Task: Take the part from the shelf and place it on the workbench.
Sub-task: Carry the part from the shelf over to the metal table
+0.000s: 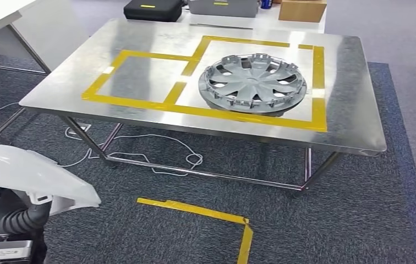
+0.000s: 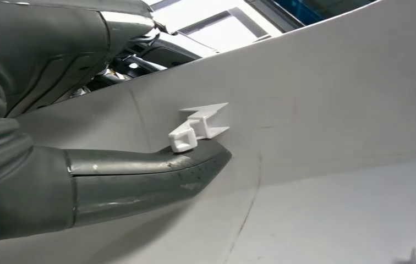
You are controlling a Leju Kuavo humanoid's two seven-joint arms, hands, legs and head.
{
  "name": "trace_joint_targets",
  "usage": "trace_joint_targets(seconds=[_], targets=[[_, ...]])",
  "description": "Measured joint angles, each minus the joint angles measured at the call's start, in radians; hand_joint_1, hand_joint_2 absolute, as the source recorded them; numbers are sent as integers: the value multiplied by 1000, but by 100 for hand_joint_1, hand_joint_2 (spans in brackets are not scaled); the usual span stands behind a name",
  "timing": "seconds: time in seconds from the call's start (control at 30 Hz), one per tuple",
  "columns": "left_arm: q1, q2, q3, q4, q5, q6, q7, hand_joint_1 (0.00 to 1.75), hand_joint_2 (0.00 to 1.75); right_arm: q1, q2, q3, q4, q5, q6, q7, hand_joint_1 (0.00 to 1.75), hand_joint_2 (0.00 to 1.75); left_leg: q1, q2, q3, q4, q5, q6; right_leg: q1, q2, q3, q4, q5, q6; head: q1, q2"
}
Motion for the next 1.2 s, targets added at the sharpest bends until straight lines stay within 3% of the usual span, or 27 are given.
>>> trace_joint_targets(seconds=[0.07,0.13,0.17,0.2,0.23,0.3,0.37,0.47,0.53,0.63,0.67,0.7,0.73,0.83,0.9,1.03,1.07,1.13,1.2], targets=[[-2,0,0,0,0,1,0,175,175,-2,0,-1,0,4,2,0,0,175,4,-36,-30,71,-49,-9,-3,9,1,-3,3,-11,-3,0],[-1,1,1,0,0,2,1,175,175,-5,0,-1,0,11,6,-1,0,175,5,-60,-92,203,-112,-12,-2,18,0,-3,3,-17,-6,0],[-1,1,1,0,0,3,1,175,175,-5,0,-1,0,16,7,0,0,175,5,-63,-117,253,-125,-13,-1,23,1,-3,3,-17,-6,0],[-1,1,2,0,1,5,1,175,175,-5,0,-1,0,22,8,0,0,175,5,-64,-130,272,-119,-12,0,28,1,-2,3,-18,-6,0],[-1,1,4,0,2,7,0,175,175,-5,0,0,1,27,8,0,0,175,5,-64,-124,253,-92,-10,1,33,3,-2,3,-18,-6,0],[-1,1,9,0,5,11,-1,175,175,-6,0,1,2,35,9,0,0,175,5,-66,-75,137,-17,-4,2,41,5,-1,1,-16,-6,0],[-1,1,15,0,9,16,-4,175,175,-7,0,2,4,39,8,0,0,175,3,-69,-30,33,19,4,5,47,3,4,-1,-9,-6,0],[1,0,27,-1,17,21,-9,175,175,-8,0,3,7,41,7,0,0,175,0,-70,-24,4,19,19,5,48,-6,7,-2,8,-6,0],[2,0,31,-1,20,24,-11,175,175,-7,0,3,8,42,6,0,0,175,2,-69,-22,-2,24,30,2,45,-21,35,-22,20,-3,0],[4,-2,33,-2,20,25,-11,175,175,-8,0,3,11,42,5,0,0,175,3,-66,-22,-5,26,39,0,40,-105,211,-110,31,2,0],[5,-2,33,-2,20,25,-11,175,175,-8,0,3,12,42,5,0,0,175,3,-65,-22,-5,26,39,0,40,-134,268,-129,32,2,0],[6,-3,33,-2,20,25,-11,175,175,-7,0,3,14,42,5,0,0,175,3,-65,-22,-4,25,39,0,40,-149,295,-129,33,2,0],[6,-3,33,-2,20,25,-11,175,175,-6,0,3,14,42,5,0,0,175,2,-65,-21,-4,25,39,0,40,-144,281,-110,32,2,0],[7,-3,33,-2,20,25,-11,175,175,-8,-1,3,15,42,4,0,0,175,0,-65,-15,-3,20,32,1,35,-47,85,-17,21,2,0],[7,-3,35,-2,20,25,-11,175,175,-10,-1,3,15,42,4,0,0,175,-3,-65,-15,-1,17,23,4,31,-7,12,-2,13,1,0],[7,-4,37,-3,20,29,-12,175,175,-8,-1,3,16,43,2,1,0,175,-1,-67,-21,19,-2,3,3,33,1,1,-3,-8,-2,0],[7,-4,39,-4,20,32,-12,175,175,-9,-1,3,16,44,1,1,0,175,0,-68,-37,54,-24,-2,1,33,3,-3,-2,-14,-4,0],[8,-4,45,-4,20,36,-13,175,175,-10,-1,3,16,45,0,1,0,175,2,-69,-98,179,-87,-7,1,33,6,-4,-4,-21,-9,0],[11,-5,49,-5,20,38,-13,175,175,-10,-1,3,17,45,-1,1,0,175,3,-69,-151,275,-111,-9,3,34,8,-3,-7,-24,-9,0]])
